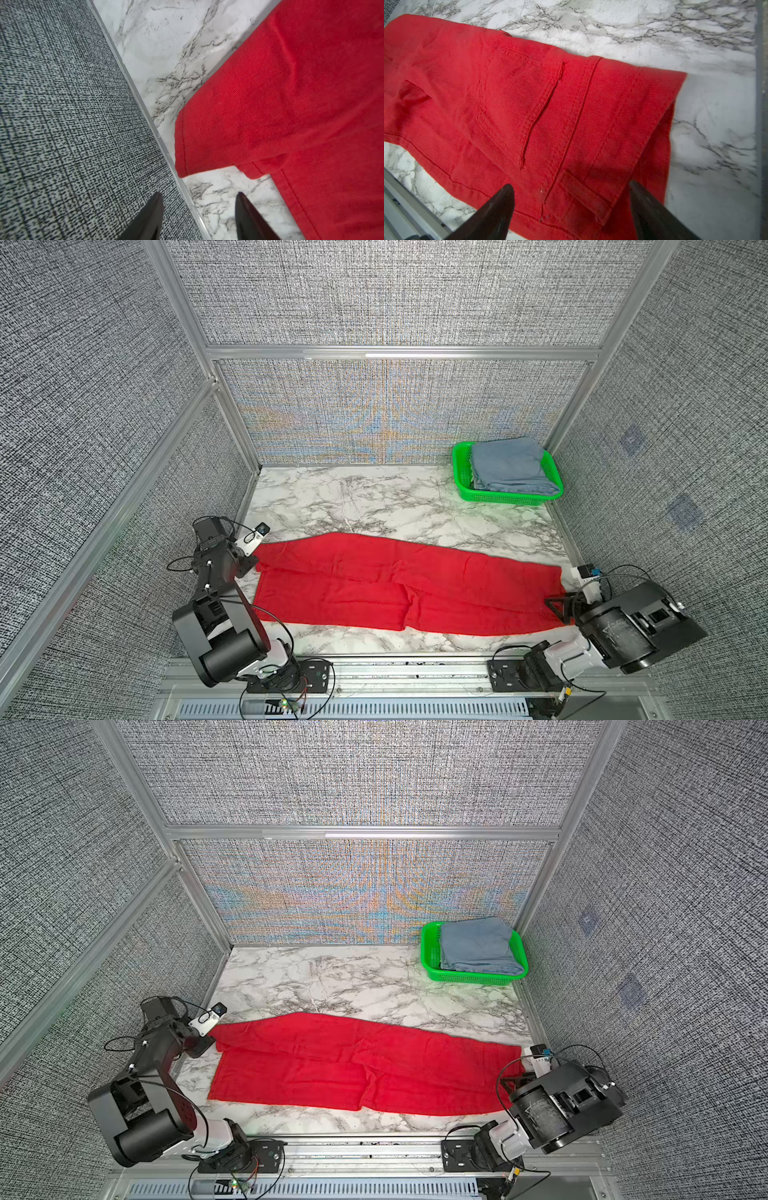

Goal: Roll up the long pants
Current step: Fold the long pant at the center of the board.

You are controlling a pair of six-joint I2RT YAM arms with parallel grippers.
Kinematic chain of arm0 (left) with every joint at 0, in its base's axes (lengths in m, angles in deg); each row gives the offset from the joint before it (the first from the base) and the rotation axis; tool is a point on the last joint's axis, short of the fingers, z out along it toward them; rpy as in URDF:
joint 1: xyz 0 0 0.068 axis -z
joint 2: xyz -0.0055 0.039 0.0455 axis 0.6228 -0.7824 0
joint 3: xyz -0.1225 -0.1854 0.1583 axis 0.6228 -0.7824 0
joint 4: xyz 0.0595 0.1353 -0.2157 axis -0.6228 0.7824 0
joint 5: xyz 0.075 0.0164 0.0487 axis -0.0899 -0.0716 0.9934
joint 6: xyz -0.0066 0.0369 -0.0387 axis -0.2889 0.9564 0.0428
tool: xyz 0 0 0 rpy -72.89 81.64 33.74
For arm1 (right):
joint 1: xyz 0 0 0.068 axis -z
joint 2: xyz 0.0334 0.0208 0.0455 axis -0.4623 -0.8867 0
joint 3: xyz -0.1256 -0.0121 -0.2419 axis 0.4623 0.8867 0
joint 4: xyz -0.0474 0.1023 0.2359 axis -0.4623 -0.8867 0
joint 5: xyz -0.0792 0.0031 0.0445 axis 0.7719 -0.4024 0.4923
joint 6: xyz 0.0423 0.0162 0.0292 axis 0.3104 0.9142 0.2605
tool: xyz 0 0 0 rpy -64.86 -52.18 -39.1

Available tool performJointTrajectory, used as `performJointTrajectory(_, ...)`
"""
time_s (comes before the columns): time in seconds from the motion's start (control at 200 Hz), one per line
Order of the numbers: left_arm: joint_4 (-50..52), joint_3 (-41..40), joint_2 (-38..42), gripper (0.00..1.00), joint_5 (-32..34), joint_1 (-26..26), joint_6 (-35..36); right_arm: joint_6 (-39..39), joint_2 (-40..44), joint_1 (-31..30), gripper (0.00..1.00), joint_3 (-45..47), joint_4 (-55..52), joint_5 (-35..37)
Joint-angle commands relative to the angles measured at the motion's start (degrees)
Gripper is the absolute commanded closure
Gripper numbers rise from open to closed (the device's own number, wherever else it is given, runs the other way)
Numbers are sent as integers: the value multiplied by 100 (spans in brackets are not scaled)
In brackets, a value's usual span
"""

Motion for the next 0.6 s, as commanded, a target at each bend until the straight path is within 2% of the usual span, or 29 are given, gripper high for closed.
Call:
performJointTrajectory(0.0,-183,168,-98,50,39,-11,102,49,23,-5,11,31,-19,-38)
performJointTrajectory(0.155,-120,373,-322,55,72,-11,125,78,79,-3,11,38,10,32)
performJointTrajectory(0.595,170,390,-513,58,17,-11,468,212,102,-2,11,51,90,43)
